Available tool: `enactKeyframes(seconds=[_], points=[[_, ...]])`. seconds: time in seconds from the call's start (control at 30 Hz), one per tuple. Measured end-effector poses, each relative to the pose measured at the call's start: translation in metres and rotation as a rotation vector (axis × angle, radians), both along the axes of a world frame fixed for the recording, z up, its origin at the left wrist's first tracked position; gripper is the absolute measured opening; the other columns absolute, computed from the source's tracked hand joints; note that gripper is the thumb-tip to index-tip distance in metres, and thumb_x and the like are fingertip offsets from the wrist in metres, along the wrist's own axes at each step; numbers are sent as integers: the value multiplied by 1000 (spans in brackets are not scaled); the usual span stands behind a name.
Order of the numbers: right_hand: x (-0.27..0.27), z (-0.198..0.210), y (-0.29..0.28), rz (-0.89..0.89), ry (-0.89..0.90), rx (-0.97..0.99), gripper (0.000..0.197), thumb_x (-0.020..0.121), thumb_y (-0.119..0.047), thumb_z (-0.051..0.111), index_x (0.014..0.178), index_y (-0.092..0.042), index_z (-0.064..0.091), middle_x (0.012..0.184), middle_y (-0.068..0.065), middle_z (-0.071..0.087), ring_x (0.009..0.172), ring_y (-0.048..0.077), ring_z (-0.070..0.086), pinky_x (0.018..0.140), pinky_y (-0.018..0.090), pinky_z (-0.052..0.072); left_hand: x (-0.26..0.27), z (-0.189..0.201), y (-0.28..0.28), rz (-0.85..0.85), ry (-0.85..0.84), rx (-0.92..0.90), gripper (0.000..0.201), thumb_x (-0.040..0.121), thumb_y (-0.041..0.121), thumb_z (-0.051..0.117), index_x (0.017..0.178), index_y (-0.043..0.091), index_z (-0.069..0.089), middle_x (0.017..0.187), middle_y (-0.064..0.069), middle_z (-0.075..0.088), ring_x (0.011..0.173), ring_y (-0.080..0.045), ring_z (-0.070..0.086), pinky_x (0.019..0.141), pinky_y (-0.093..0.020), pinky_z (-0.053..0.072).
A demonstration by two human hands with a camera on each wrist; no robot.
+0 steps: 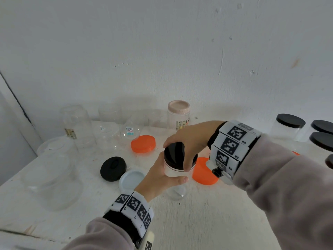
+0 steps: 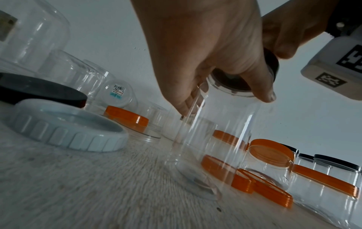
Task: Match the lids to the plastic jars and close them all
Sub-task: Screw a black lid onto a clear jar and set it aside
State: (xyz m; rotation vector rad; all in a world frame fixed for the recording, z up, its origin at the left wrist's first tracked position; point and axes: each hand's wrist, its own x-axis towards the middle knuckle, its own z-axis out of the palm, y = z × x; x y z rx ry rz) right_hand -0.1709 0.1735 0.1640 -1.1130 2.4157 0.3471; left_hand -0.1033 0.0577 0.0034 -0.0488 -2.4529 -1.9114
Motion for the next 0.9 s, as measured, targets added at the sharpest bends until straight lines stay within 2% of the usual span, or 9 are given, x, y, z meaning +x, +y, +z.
enactKeyframes(seconds=[0.1, 0.2, 0.27, 0.33, 0.43, 0.5, 0.63, 0.8, 0.9], points=[[0, -5, 2, -7, 42, -53, 77, 68, -54, 77, 135, -39, 44, 127, -13, 50, 113, 12, 51, 93, 39, 48, 0, -1, 0, 7, 9, -6, 81, 58, 40, 84, 120, 55, 33, 124, 33, 48, 109, 25, 42, 86, -7, 35], [1, -14, 4, -53, 125, -130, 66, 68, -68, 69, 116, -24, 56, 97, -8, 59, 65, 3, 54, 59, 24, 44, 1, -2, 0, 14, 12, -7, 82, 60, 39, 84, 123, 54, 34, 121, 35, 52, 110, 21, 45, 85, -8, 36], [1, -17, 5, -84, 174, -178, 74, 67, -76, 65, 108, -15, 60, 79, -6, 59, 48, 4, 48, 49, 22, 36, 2, -2, 0, 10, 11, -14, 80, 62, 37, 84, 123, 54, 34, 119, 37, 52, 111, 21, 45, 84, -7, 37], [0, -15, 7, -106, 145, -160, 82, 65, -78, 65, 116, -14, 59, 89, -3, 63, 54, 6, 50, 52, 21, 40, 2, -1, 0, 11, 12, -9, 81, 63, 36, 84, 124, 52, 35, 121, 34, 53, 112, 19, 45, 86, -8, 37], [-1, -8, 6, -87, 4, -56, 89, 67, -62, 77, 141, -35, 37, 131, -7, 48, 110, 14, 50, 91, 35, 47, 1, -1, 0, 14, 5, 2, 88, 62, 35, 85, 131, 46, 32, 129, 25, 50, 118, 13, 44, 95, -14, 36], [-1, -6, 3, -26, -17, -35, 88, 68, -49, 81, 142, -41, 34, 126, -11, 43, 121, 18, 44, 97, 40, 46, 1, -1, 0, 17, 4, -12, 88, 62, 36, 85, 130, 47, 30, 129, 26, 48, 117, 17, 42, 92, -11, 35], [-4, -9, 2, -12, 34, -95, 80, 64, -57, 79, 134, -42, 44, 127, -13, 48, 115, 15, 48, 93, 40, 49, 0, -2, 0, 27, 9, -32, 87, 66, 31, 86, 132, 45, 30, 128, 26, 49, 118, 15, 42, 91, -11, 35], [-1, -18, 4, -76, 129, -152, 71, 63, -75, 69, 113, -26, 55, 95, -10, 56, 65, 2, 53, 54, 23, 38, 2, -2, 0, 18, 6, -34, 84, 67, 31, 86, 130, 47, 32, 126, 25, 52, 113, 18, 45, 89, -12, 38], [-1, -12, 3, -93, 72, -81, 82, 64, -72, 72, 128, -27, 49, 114, -10, 58, 79, 7, 57, 67, 27, 46, 1, 0, 0, 12, 2, -32, 82, 66, 31, 86, 125, 52, 32, 125, 26, 52, 109, 22, 44, 87, -10, 36]])
